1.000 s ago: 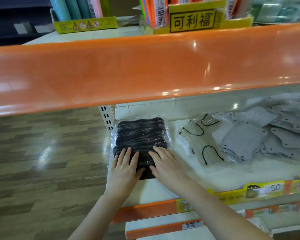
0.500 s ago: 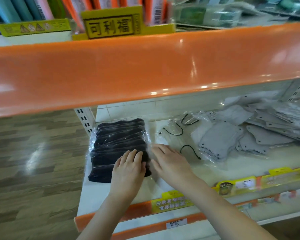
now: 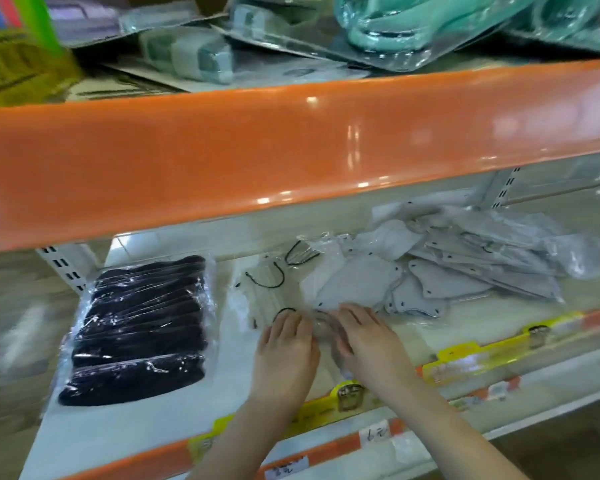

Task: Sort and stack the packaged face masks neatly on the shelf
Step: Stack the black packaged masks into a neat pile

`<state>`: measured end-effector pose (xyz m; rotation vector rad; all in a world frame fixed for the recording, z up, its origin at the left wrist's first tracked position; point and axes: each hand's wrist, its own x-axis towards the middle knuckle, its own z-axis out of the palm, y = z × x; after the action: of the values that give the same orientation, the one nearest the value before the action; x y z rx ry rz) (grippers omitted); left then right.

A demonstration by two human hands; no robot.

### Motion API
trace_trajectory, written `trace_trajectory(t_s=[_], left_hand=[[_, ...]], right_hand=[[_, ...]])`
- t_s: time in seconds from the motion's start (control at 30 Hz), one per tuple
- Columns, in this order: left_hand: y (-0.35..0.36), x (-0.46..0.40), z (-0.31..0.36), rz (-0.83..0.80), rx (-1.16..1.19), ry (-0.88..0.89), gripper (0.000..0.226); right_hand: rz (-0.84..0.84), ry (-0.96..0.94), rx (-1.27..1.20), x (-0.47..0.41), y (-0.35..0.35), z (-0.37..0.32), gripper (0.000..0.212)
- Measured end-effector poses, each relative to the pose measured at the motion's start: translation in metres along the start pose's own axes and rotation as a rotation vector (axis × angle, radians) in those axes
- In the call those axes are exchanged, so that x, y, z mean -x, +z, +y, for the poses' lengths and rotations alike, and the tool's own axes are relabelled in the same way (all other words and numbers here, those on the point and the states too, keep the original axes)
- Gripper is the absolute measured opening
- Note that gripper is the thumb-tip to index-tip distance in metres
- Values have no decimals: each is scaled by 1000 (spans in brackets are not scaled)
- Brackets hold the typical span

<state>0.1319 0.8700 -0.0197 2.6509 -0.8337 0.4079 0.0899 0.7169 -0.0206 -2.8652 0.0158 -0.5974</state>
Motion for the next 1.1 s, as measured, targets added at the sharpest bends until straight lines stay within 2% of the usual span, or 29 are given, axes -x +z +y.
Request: trace_trajectory(t_s=[0.13,0.27,0.43,0.63,0.8,0.9,0.97,1.1], left_hand=[[19,-15,28,-72,19,-74,43],[29,-17,41,-125,17,-72,44],[32,-16,40,-115,9,-71,40],[34,-14,41,-113,21,-76,37],[35,-13,41,-30,46,-23,32],[31,-16,44,44,98,22,26],[27,-17,47,56,137,25,25],[5,-25,50,53,309,-87,22]], right_hand=[[-48,-51,15,2,-1,28,51],[-92,-43,-3,6,4,41,57],[-46,-42,-48,9,14,42,49],[54,0,-99,14,16,39,30],[118,-2,-106,17,9,38,25],[152,-47,-88,19,6,40,2],[142,-88,-104,17,2,38,16],[216,-120,-165,5,-22,35,15]])
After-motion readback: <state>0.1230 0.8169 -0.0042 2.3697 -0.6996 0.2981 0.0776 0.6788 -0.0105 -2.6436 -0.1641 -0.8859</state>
